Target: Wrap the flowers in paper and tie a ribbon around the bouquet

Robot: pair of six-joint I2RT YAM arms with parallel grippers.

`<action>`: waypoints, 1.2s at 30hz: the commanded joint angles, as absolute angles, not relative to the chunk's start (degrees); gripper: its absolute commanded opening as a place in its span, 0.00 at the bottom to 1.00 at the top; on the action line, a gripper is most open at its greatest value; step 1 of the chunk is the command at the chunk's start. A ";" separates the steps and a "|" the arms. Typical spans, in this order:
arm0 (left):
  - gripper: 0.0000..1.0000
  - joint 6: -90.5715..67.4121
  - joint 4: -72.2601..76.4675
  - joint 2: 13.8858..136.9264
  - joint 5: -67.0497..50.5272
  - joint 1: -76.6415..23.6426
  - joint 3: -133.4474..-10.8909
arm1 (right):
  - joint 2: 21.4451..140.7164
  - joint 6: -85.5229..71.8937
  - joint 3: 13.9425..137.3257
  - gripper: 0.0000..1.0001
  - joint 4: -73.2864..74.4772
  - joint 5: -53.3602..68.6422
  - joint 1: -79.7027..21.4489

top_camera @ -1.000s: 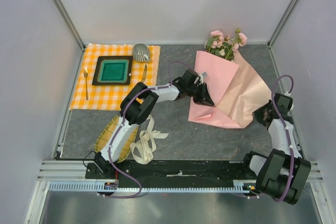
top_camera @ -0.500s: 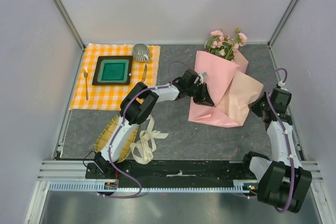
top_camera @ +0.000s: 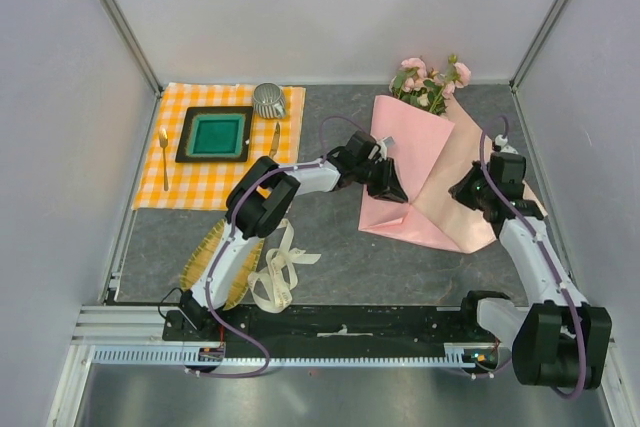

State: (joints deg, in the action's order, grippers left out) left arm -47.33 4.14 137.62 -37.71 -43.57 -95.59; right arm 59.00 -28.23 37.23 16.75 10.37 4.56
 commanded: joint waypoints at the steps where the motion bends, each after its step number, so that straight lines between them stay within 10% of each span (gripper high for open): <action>1: 0.27 -45.53 5.27 132.54 -38.14 -44.38 -94.04 | 62.83 -28.65 45.60 0.13 26.69 -10.62 4.57; 2: 0.28 -45.35 5.27 132.80 -38.41 -44.56 -94.39 | 63.71 -29.26 48.14 0.41 29.15 -14.03 5.61; 5: 0.32 -46.58 6.32 134.38 -40.60 -44.74 -95.89 | 65.65 -30.76 48.79 0.81 34.10 -14.45 15.93; 9: 0.34 -47.90 4.66 139.20 -41.48 -44.65 -98.87 | 68.55 -33.30 44.13 0.98 28.84 -6.85 30.39; 25: 0.27 -46.58 0.53 141.06 -39.82 -44.21 -99.14 | 78.56 -30.14 36.04 0.98 11.52 -2.11 40.43; 36: 0.25 -46.58 0.44 140.80 -39.55 -44.03 -98.62 | 83.14 -34.72 35.42 0.72 14.41 -18.09 32.43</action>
State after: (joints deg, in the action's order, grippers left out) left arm -47.68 2.87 140.09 -40.07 -44.21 -98.32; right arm 80.51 -31.86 36.56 12.75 -13.61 32.82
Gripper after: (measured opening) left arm 0.260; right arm 0.755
